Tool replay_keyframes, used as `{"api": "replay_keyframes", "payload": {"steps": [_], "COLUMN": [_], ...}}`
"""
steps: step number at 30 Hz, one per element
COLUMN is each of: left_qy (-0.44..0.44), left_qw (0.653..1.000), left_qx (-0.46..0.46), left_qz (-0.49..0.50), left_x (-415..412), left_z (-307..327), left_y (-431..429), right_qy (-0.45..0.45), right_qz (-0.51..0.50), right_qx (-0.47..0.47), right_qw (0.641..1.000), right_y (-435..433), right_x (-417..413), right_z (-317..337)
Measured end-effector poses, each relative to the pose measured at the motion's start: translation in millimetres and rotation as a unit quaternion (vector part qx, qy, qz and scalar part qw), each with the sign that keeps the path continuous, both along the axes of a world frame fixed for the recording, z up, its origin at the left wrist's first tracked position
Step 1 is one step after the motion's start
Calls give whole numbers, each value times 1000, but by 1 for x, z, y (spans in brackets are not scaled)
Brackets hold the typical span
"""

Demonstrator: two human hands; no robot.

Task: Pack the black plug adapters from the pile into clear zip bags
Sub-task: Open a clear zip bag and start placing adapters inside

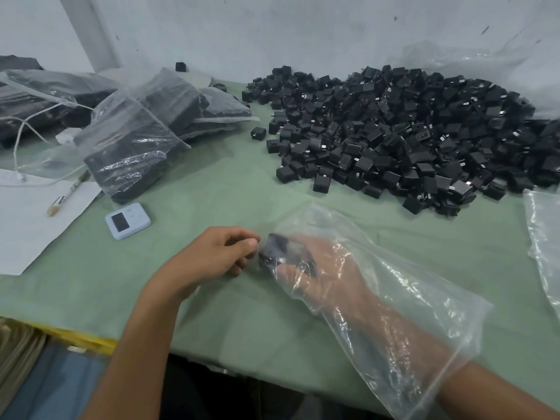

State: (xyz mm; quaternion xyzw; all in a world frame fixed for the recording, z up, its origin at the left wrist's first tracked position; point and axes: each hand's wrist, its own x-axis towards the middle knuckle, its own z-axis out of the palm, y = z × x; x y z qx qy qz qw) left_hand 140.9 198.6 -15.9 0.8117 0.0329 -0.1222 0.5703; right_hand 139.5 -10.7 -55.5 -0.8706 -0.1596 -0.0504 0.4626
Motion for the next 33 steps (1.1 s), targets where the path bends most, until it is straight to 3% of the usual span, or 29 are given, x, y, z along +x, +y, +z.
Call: {"api": "replay_keyframes", "payload": {"steps": [1, 3, 5, 8, 10, 14, 18, 20, 22, 24, 27, 31, 33], "left_qy": [-8, -26, -48, -74, -72, -75, -80, -91, -97, -94, -87, -101, -110], "left_qw": [1000, 998, 995, 992, 992, 990, 985, 982, 982, 985, 987, 979, 977], "left_qx": [14, 54, 85, 85, 79, 94, 97, 105, 111, 100, 106, 178, 180], "left_qz": [1, 1, -17, -55, -61, -77, -118, -128, -120, -106, -82, -21, 9], "left_x": [-1, -2, -3, -5, -6, -5, -7, -8, -8, -6, -5, -4, -2], "left_z": [0, -2, -2, -1, 0, 0, -1, -3, -4, -4, -6, -10, -14], "left_y": [-1, -5, -13, -21, -21, -20, -16, -15, -15, -14, -13, -22, -26], "right_qy": [27, -34, -41, -14, -49, -55, -118, -105, -70, -125, -145, -228, -185], "right_qz": [28, 27, 21, 26, 16, 37, 22, 33, 34, 2, 11, -7, 21], "right_qx": [-14, -88, -103, -127, -165, -100, -166, -181, -100, -52, -149, -155, -159], "right_qw": [999, 995, 994, 991, 985, 993, 979, 977, 992, 991, 978, 961, 970], "right_y": [-10, -19, -13, -6, -11, -9, -15, -16, -9, -6, -4, 0, 1], "right_x": [-1, -2, -4, 0, 3, -4, -8, -9, -15, -22, -22, -25, -24], "right_z": [-4, -7, -10, -10, -13, -14, -3, 1, 5, 6, 15, 30, 26]}}
